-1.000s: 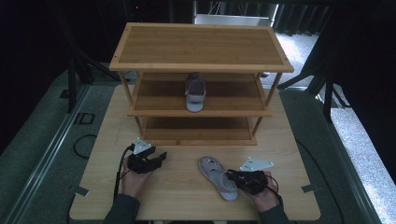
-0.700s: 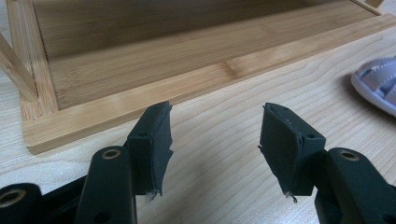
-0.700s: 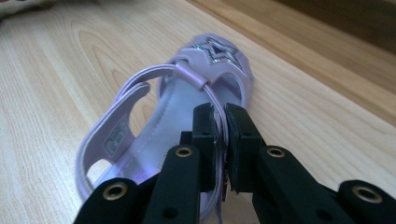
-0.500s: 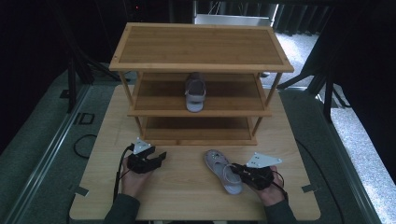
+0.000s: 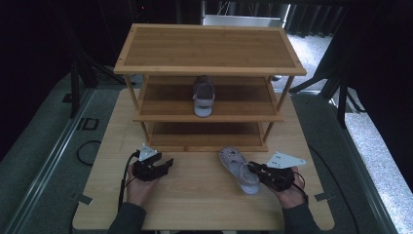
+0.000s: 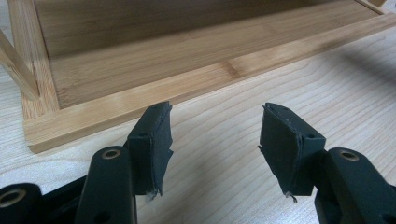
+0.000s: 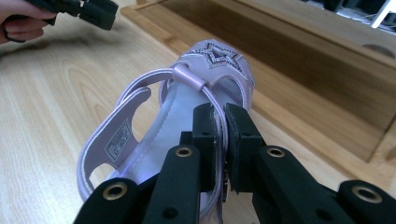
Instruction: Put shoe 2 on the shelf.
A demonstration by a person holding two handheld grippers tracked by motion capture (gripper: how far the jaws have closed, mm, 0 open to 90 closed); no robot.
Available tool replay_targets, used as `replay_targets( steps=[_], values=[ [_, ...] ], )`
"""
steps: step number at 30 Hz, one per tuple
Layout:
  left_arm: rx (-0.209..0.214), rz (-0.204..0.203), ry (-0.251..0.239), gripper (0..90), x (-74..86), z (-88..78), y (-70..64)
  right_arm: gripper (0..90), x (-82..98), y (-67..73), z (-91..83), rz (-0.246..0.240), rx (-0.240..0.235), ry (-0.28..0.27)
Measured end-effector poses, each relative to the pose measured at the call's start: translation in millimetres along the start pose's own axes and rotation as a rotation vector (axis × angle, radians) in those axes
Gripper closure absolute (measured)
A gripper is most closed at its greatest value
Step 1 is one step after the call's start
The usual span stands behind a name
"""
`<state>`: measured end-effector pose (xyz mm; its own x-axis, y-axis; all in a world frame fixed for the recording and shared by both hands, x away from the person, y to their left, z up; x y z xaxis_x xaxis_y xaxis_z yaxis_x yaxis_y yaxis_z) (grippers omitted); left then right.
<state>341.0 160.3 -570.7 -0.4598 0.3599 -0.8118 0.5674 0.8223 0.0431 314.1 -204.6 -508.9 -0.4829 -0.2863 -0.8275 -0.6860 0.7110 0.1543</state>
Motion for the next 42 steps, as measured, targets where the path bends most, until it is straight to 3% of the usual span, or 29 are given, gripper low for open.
replay_targets(
  steps=[5, 11, 25, 31, 42],
  values=[
    [0.0, -0.001, 0.0, 44.2, 0.1, 0.3, 0.0, 83.2, -12.6, -7.0, -8.5, -0.007, 0.029, -0.025],
    [0.0, 0.0, 0.001, 44.2, 0.1, 0.5, -0.1, 83.2, -23.0, -7.8, -15.7, -0.011, 0.02, -0.05],
    [0.0, -0.001, 0.002, 44.2, 0.4, 0.4, 0.3, 83.2, -55.0, 11.5, -24.9, -0.061, -0.048, -0.09],
    [0.0, -0.003, 0.001, 44.2, 0.5, 0.5, 0.3, 83.3, -80.1, 21.7, -28.7, -0.094, -0.085, -0.129],
    [-0.002, -0.007, -0.002, 44.1, 0.5, -0.5, 1.4, 83.3, -108.9, 21.3, -37.3, -0.096, -0.063, -0.192]
  ],
)
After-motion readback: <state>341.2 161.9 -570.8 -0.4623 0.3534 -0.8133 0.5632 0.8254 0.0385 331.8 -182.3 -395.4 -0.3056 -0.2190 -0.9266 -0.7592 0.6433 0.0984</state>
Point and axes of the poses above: each handheld gripper's, and its own axes: z roughly forward along the jaws, x roughly out of its underside, y roughly to its left, the point moved 5 cm from there along z, roughly forward along the jaws, and after that the axes turned 12 degrees about z, right-handed, at the moved point
